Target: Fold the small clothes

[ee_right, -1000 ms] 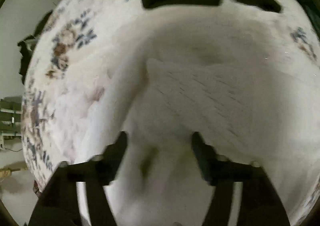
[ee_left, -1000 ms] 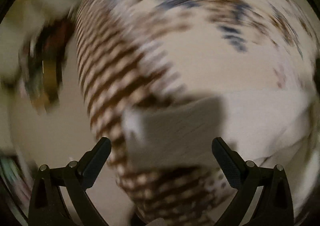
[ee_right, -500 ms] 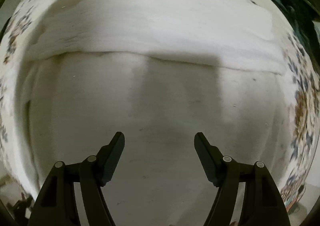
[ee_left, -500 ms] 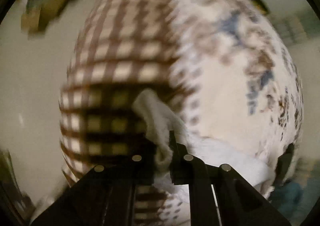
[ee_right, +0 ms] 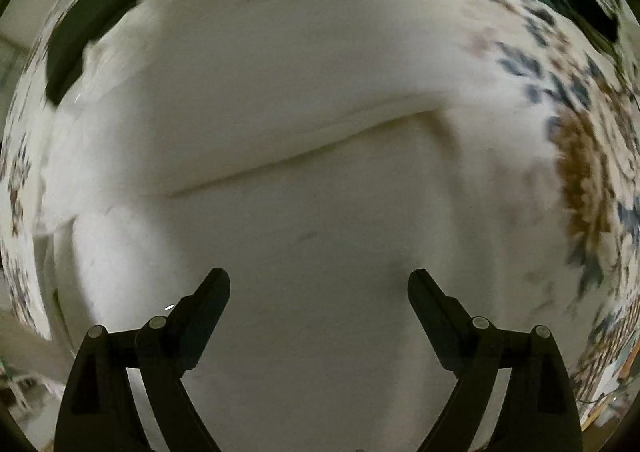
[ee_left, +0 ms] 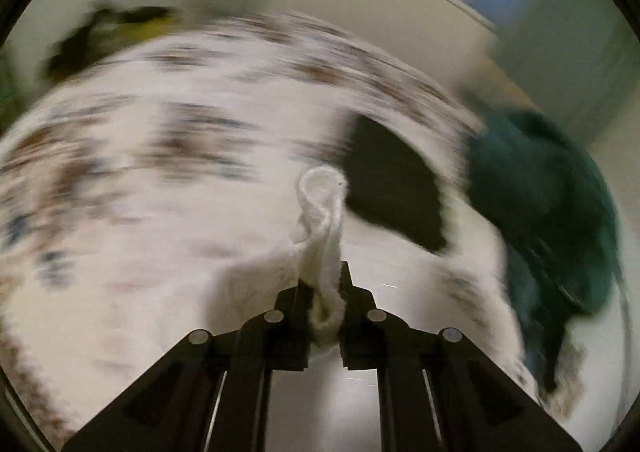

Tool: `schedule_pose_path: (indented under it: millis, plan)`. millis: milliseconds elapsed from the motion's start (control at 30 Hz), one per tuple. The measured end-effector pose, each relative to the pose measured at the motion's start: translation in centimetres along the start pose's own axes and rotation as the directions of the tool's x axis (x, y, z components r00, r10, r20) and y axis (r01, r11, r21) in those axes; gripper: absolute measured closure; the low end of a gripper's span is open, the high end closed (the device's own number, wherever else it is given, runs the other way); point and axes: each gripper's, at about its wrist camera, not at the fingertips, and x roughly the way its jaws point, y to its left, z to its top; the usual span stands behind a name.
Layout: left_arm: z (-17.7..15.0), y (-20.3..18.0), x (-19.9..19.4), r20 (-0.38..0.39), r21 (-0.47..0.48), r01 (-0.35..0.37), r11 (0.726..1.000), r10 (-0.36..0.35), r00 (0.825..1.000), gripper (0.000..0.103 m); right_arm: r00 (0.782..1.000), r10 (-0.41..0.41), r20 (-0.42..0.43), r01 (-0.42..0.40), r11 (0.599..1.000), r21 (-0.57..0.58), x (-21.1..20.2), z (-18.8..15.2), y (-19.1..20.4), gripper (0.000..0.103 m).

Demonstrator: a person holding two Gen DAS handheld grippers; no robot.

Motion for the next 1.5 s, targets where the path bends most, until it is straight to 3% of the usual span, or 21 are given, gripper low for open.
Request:
schedule_pose_path:
  millis: [133,267,333,367,400,433,500,567,633,700,767,900,967,1000,1033,1167,1267,1300,1400,1467,1500]
  plan:
    - [-3.2,-12.3,5.9,-0.124,0.154,0.138,0.978,-0.12,0.985,0.095,1.0,-0.012,0.021,0.011,0.998,0.054,-1.3,1.4,-5.9,0.011]
    - [-6.7,-19.9,10.4,-0.296,0.225,0.221,0.949,-0.15,0.944,0.091,0.999,-0.026,0.022,0.023,0.993,0.116,-2.0,1.3,-11.4,0.011]
    - [-8.1,-21.8,11.7,-0.361,0.258,0.228,0.939,-0.126,0.924,0.078,1.0,-0.021,0.016,0.019,0.991,0.131,-2.9,2.4,-14.0,0.011]
    - [-8.2,-21.8,12.0,-0.366,0.274,0.225,0.935,-0.115,0.923,0.054,1.0,-0.002,0.01,0.0,0.99,0.139,-3.5,2.6,-16.3,0.011]
    - [-8.4,-21.6,11.7,-0.376,0.283,0.238,0.929,-0.121,0.919,0.028,1.0,0.016,0.005,-0.016,0.989,0.144,-3.8,2.8,-18.1,0.011]
    - [-8.4,-20.8,11.1,-0.374,0.28,0.243,0.929,-0.127,0.919,0.022,1.0,0.031,-0.001,-0.03,0.989,0.145,-4.0,3.4,-18.7,0.011]
    - [-7.8,-17.8,9.2,-0.34,0.279,0.197,0.94,-0.095,0.936,0.021,0.997,0.074,-0.003,-0.073,0.988,0.139,-5.4,3.1,-20.4,0.011]
    - [-7.1,-14.2,8.0,-0.293,0.285,0.103,0.953,-0.016,0.956,0.02,0.993,0.115,0.008,-0.115,0.984,0.136,-6.5,3.0,-18.1,0.011]
    - [-5.6,-8.3,6.1,-0.206,0.282,-0.071,0.957,0.132,0.97,0.02,0.985,0.17,0.025,-0.172,0.976,0.134,-7.6,3.9,-17.9,0.011]
    - [-4.6,-3.0,5.1,-0.15,0.263,-0.227,0.938,0.272,0.951,0.02,0.97,0.238,0.051,-0.243,0.962,0.128,-8.7,5.5,-17.4,0.011]
    - [-3.7,2.9,4.8,-0.149,0.208,-0.362,0.909,0.395,0.907,0.02,0.962,0.267,0.059,-0.272,0.956,0.111,-8.9,7.2,-16.5,0.011]
    - [-2.4,10.0,4.8,-0.181,0.079,-0.478,0.875,0.484,0.856,0.02,0.958,0.274,0.087,-0.28,0.957,0.069,-7.0,12.6,-12.5,0.016]
    - [-1.9,11.1,5.2,-0.18,0.054,-0.494,0.868,0.495,0.85,0.02,0.981,0.191,0.028,-0.192,0.981,0.034,-3.8,16.4,-9.3,0.052]
    - [-1.6,11.5,5.7,-0.18,0.044,-0.499,0.865,0.499,0.848,0.02,0.987,0.163,-0.002,-0.162,0.987,0.017,-2.3,17.7,-7.1,0.088]
    - [-1.4,11.5,6.4,-0.184,0.036,-0.493,0.869,0.491,0.851,0.02,0.99,0.14,-0.01,-0.14,0.99,0.005,-1.1,18.4,-4.7,0.099]
    - [-0.3,11.0,9.0,-0.201,0.047,-0.45,0.892,0.45,0.87,0.02,0.995,0.012,0.099,-0.006,0.998,-0.066,-3.0,17.3,-3.8,0.101]
    - [0.6,9.1,11.6,-0.209,0.092,-0.393,0.915,0.404,0.89,0.02,0.988,-0.045,0.148,0.043,0.999,0.015,-4.3,17.4,-6.1,0.101]
    - [0.9,8.5,12.8,-0.221,0.12,-0.378,0.918,0.395,0.892,0.02,0.988,-0.053,0.146,0.048,0.998,0.039,-4.3,17.4,-7.1,0.101]
    - [2.0,7.9,15.3,-0.24,0.17,-0.38,0.909,0.412,0.879,0.02,1.0,-0.022,0.009,0.022,0.999,0.03,-2.9,17.2,-8.5,0.101]
    - [3.0,8.4,15.1,-0.219,0.16,-0.412,0.897,0.439,0.872,0.02,1.0,0.005,0.021,-0.005,1.0,-0.001,-3.8,17.3,-7.3,0.096]
    - [3.3,8.7,14.5,-0.2,0.156,-0.433,0.888,0.457,0.867,0.02,1.0,-0.004,0.028,0.005,1.0,-0.03,-4.3,17.4,-6.2,0.077]
